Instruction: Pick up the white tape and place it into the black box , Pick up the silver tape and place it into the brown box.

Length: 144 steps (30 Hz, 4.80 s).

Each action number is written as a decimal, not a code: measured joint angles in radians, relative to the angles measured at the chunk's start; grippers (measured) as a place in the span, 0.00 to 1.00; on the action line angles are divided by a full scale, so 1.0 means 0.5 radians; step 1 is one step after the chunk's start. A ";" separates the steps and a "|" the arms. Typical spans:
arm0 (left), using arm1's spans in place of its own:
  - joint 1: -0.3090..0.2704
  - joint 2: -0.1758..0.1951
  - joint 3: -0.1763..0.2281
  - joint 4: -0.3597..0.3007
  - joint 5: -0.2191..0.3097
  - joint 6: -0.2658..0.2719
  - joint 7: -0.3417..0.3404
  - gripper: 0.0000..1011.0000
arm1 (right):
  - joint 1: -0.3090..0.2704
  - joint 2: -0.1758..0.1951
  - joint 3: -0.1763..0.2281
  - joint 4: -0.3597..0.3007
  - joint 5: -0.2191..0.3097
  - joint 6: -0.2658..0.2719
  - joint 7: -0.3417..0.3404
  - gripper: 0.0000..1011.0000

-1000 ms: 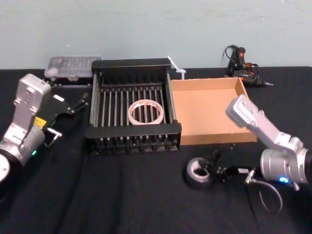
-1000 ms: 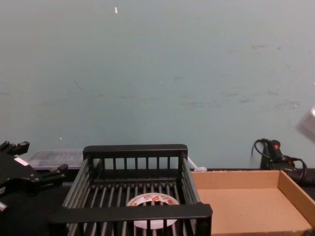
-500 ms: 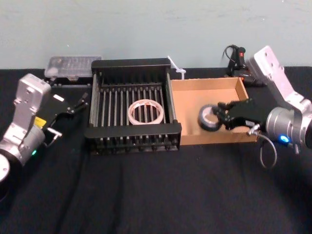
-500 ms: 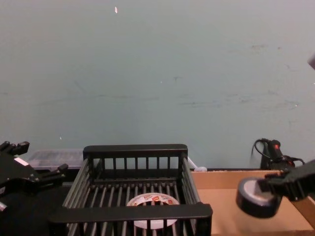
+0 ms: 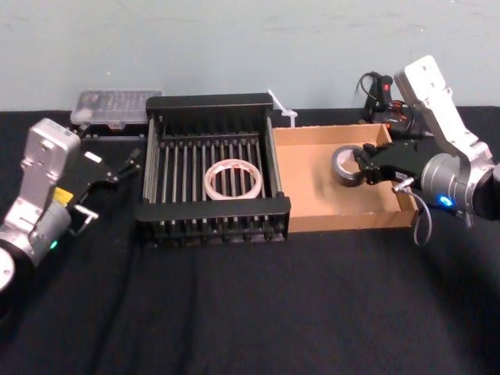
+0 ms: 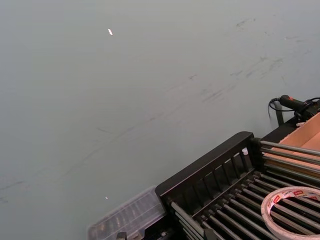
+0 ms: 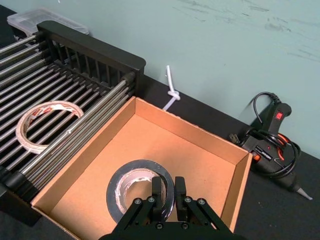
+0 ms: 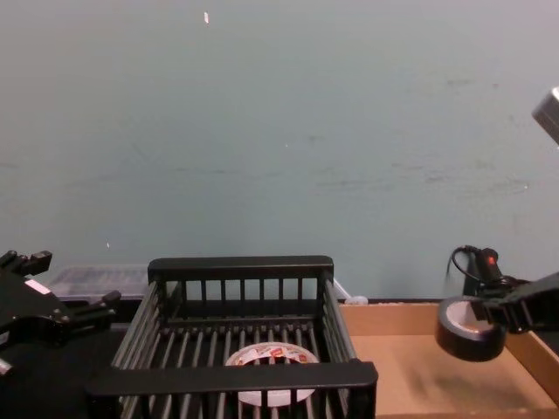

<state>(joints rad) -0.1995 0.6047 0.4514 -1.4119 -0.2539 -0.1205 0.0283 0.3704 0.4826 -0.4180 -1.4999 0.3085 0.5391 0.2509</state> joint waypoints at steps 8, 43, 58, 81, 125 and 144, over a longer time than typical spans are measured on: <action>0.000 0.000 0.000 0.000 0.000 0.000 0.000 0.99 | -0.005 0.011 -0.003 -0.012 0.003 -0.002 0.006 0.16; 0.000 0.000 0.000 0.000 0.000 0.000 0.000 0.99 | -0.012 0.022 -0.009 -0.026 0.014 -0.008 0.020 0.99; 0.000 0.000 0.000 0.000 0.000 0.000 0.000 0.99 | -0.205 -0.033 0.125 -0.093 -0.129 -0.371 -0.196 0.99; 0.000 0.000 0.000 0.000 0.000 0.000 0.000 0.99 | -0.556 -0.142 0.306 -0.017 -0.379 -0.911 -0.516 0.99; 0.000 0.000 0.000 0.000 0.000 0.000 0.000 0.99 | -0.550 -0.140 0.302 -0.021 -0.375 -0.896 -0.511 0.99; 0.000 0.000 0.000 0.000 0.000 0.000 0.000 0.99 | -0.550 -0.140 0.302 -0.021 -0.375 -0.896 -0.511 0.99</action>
<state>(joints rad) -0.1995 0.6047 0.4514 -1.4120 -0.2539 -0.1205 0.0283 0.0955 0.4128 -0.2670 -1.5103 0.1211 0.0911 -0.0043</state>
